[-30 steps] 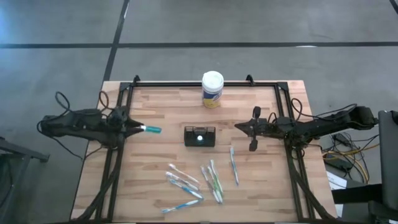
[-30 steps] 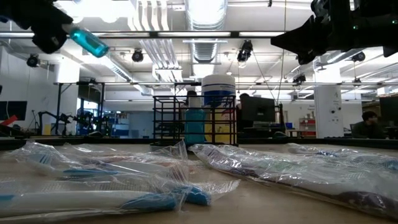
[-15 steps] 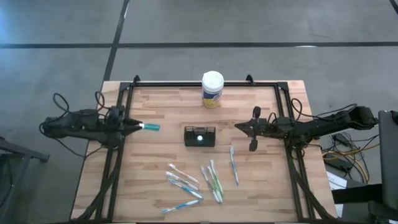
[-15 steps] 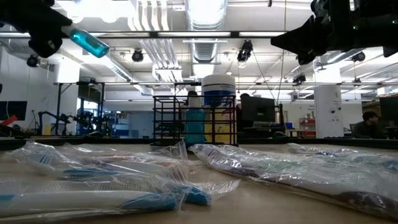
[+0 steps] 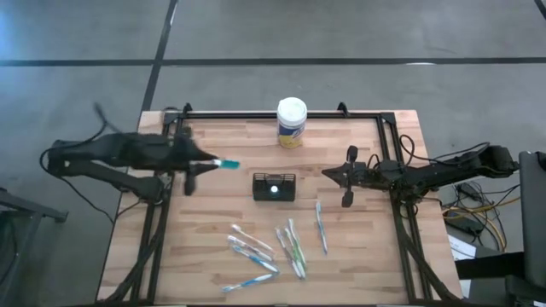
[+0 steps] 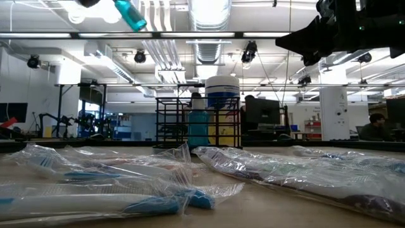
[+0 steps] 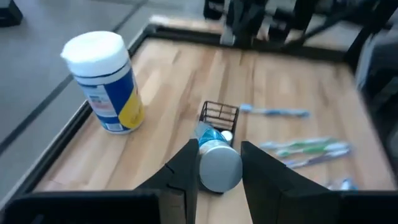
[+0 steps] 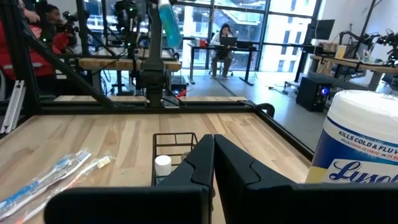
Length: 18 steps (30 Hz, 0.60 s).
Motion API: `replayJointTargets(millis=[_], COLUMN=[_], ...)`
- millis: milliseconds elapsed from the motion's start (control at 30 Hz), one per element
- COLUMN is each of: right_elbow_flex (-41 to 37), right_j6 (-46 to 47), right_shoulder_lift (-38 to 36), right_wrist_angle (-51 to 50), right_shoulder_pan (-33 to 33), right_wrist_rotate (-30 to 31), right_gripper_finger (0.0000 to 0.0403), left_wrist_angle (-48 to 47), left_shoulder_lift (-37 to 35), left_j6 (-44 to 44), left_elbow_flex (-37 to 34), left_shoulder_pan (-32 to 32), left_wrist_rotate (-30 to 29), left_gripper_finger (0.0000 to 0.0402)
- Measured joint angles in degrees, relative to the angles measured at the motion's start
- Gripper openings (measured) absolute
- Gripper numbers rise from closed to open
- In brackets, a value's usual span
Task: Pick & Place toothbrushing station
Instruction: Put the blue mouthwash into the black wire organizer
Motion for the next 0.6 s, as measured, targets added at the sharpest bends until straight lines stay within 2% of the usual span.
replayJointTargets(millis=[133,267,367,500,600], right_elbow_flex=[0.0,0.0,0.0,0.0,0.0], right_j6=[0.0,-0.4,-0.8,-1.0,-1.1], right_shoulder_lift=[0.0,0.0,0.0,0.0,0.0], right_wrist_angle=[0.0,-0.4,-0.5,-0.8,-1.2], right_shoulder_pan=[0.0,0.0,0.0,0.0,0.0], right_wrist_rotate=[0.0,0.0,0.0,0.0,0.0], right_gripper_finger=[0.0008,0.0008,0.0008,0.0008,0.0008], left_wrist_angle=[-3.7,-5.0,-5.1,-7.2,-8.6], left_shoulder_lift=[11.6,22.5,29.3,37.6,40.9], left_j6=[4.0,7.8,10.0,12.9,15.0], left_elbow_flex=[9.6,16.8,22.2,27.4,31.5], left_shoulder_pan=[2.7,5.7,7.1,7.4,7.6], left_wrist_rotate=[2.0,10.2,15.2,17.2,19.4], left_gripper_finger=[0.0096,0.0096,0.0096,0.0096,0.0096])
